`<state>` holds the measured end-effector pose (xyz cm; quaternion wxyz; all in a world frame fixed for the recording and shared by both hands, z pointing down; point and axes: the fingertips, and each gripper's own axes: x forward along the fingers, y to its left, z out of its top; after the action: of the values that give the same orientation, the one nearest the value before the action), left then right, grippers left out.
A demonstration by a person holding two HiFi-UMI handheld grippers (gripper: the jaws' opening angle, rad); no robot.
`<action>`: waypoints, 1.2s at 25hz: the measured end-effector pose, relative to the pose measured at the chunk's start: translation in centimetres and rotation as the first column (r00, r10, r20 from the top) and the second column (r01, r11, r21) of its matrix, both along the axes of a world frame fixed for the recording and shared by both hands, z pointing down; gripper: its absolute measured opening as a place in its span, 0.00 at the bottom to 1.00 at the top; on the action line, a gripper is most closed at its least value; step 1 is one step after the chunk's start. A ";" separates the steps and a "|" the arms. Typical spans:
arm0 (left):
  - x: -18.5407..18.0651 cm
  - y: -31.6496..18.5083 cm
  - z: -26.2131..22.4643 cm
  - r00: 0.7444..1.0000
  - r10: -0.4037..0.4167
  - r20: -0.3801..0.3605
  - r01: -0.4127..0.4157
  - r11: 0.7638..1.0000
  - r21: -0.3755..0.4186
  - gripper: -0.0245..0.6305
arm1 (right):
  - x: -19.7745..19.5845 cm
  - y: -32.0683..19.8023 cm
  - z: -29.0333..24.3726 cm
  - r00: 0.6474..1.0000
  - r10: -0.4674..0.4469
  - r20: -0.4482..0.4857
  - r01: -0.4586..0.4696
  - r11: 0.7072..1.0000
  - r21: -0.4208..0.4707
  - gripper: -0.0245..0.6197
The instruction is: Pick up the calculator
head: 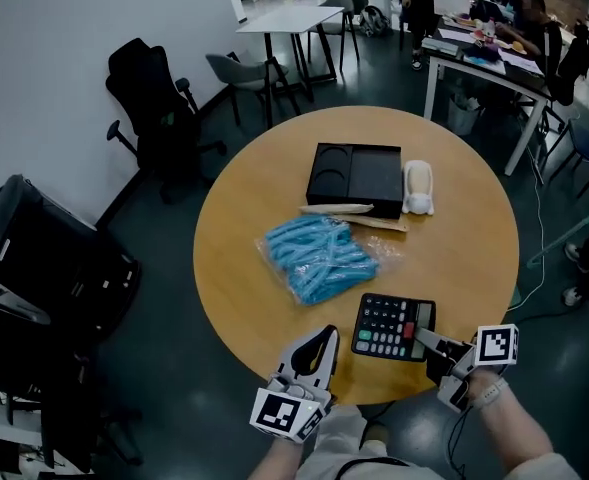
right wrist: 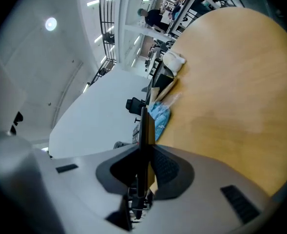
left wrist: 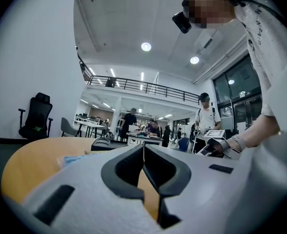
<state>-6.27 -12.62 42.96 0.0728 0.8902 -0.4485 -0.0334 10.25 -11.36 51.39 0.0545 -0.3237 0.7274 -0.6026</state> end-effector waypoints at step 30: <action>0.2 -0.4 -3.0 0.997 -0.003 -0.076 0.005 1.000 0.029 0.05 | 0.2 3.5 -8.7 0.950 0.248 0.191 -0.265 0.962 0.069 0.13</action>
<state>-6.06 -13.06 39.95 0.0769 0.8883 -0.4467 -0.0740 10.41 -7.82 42.68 0.2135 -0.3567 0.6984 -0.5826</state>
